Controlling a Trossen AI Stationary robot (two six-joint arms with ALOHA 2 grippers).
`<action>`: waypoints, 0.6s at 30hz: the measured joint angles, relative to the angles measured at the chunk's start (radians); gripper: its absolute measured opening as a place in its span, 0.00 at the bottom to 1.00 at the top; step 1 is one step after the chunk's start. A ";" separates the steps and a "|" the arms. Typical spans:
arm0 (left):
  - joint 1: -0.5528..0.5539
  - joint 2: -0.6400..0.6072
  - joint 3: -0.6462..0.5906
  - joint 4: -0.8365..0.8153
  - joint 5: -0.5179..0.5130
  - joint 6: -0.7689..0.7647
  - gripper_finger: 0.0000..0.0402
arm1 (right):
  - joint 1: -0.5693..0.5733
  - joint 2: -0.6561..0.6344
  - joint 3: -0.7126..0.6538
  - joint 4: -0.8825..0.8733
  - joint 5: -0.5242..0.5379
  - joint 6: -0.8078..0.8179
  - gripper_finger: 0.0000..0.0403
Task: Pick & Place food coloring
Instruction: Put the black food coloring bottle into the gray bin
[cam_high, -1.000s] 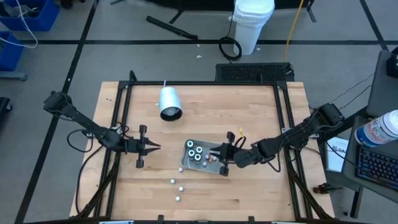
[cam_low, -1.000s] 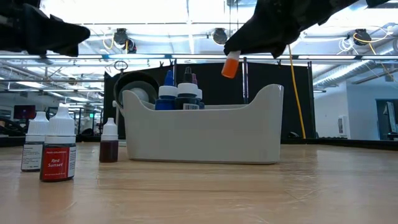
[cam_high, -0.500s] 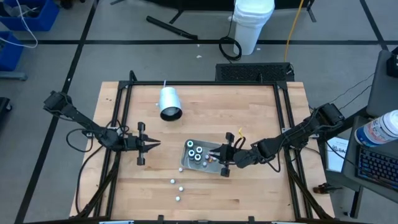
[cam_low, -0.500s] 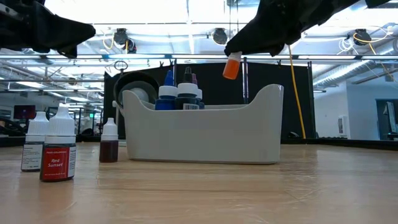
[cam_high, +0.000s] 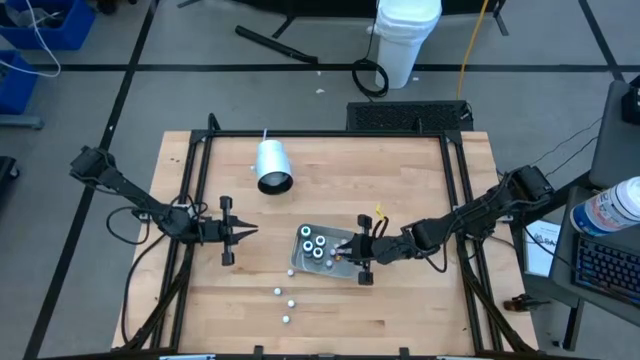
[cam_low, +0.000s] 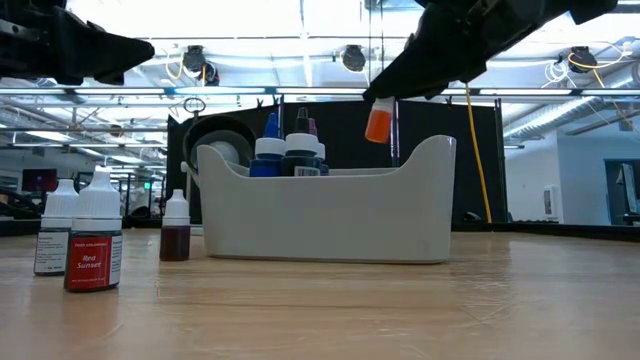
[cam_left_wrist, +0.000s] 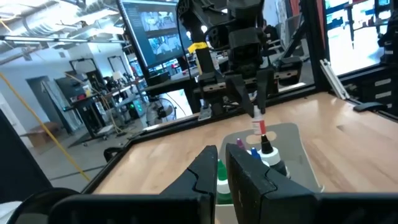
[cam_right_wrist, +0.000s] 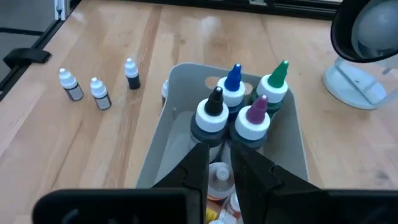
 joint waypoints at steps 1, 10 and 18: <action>0.000 0.000 0.000 0.000 0.000 0.001 0.10 | 0.000 0.000 0.000 0.000 0.000 0.000 0.11; 0.000 0.000 0.000 0.000 0.000 -0.004 0.10 | 0.000 0.022 0.000 0.002 0.044 0.003 0.11; 0.000 0.000 0.000 -0.001 0.001 -0.007 0.10 | 0.003 0.028 0.000 -0.019 0.084 0.051 0.11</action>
